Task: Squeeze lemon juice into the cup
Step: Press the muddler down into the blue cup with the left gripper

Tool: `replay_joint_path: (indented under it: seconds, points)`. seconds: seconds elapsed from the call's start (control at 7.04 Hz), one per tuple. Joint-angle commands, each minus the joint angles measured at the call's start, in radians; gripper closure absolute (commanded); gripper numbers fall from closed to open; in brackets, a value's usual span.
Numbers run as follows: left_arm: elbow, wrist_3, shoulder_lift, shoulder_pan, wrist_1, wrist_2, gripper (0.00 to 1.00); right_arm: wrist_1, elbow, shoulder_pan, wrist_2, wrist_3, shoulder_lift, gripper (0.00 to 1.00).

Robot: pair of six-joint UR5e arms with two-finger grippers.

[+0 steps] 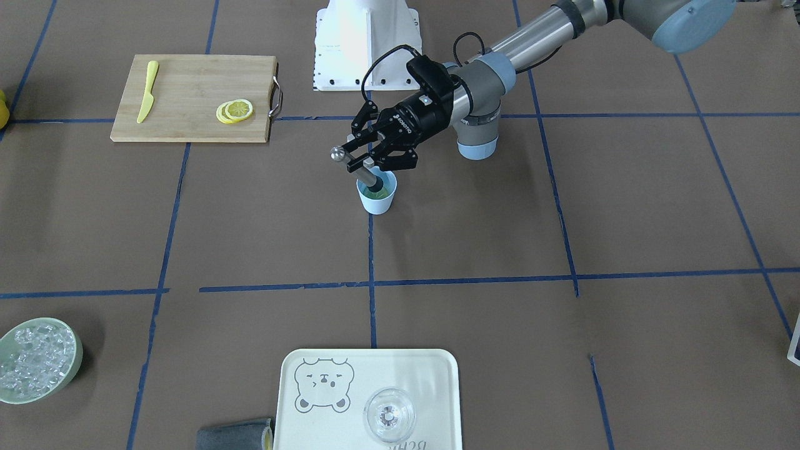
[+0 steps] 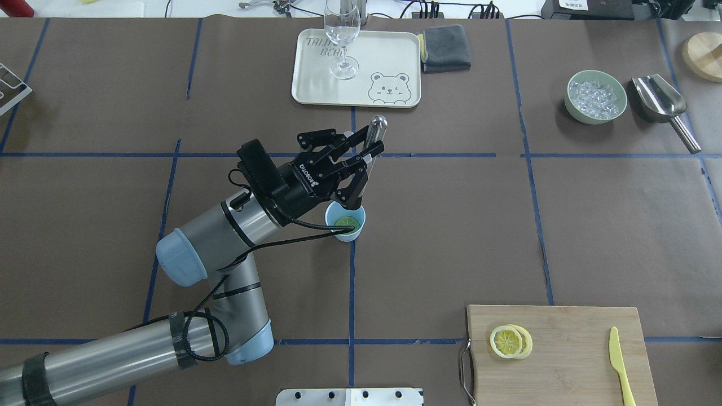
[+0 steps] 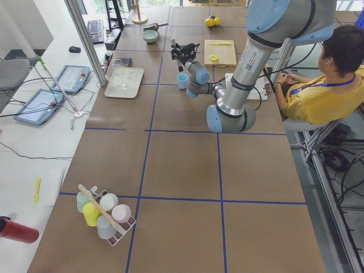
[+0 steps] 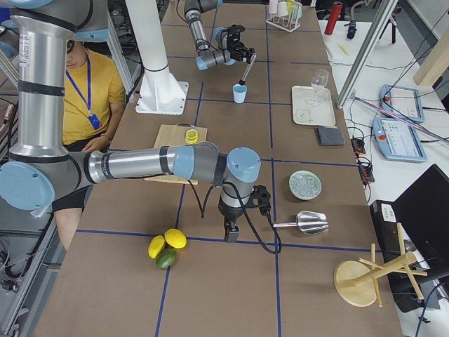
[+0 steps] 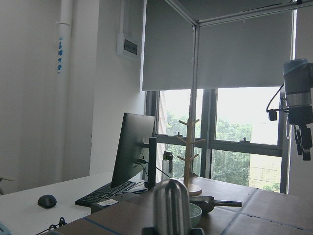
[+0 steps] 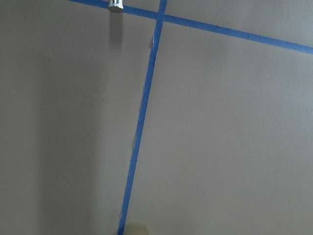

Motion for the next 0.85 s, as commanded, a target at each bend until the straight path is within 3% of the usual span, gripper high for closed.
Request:
replay_joint_path:
  seconds: [0.0, 0.43, 0.71]
  points:
    - [-0.13, -0.019, 0.045, -0.034, 0.26, 0.002, 1.0, 0.0, 0.0, 0.001, 0.0, 0.0, -0.001, 0.0]
    - [-0.29, -0.088, 0.049, -0.043, 0.819, 0.002, 1.0, 0.0, 0.002, 0.001, 0.001, 0.001, -0.001, 0.0]
    - [-0.426, -0.093, 0.049, -0.051, 1.33, -0.009, 1.0, 0.001, 0.002, 0.001, 0.001, 0.001, 0.0, 0.0]
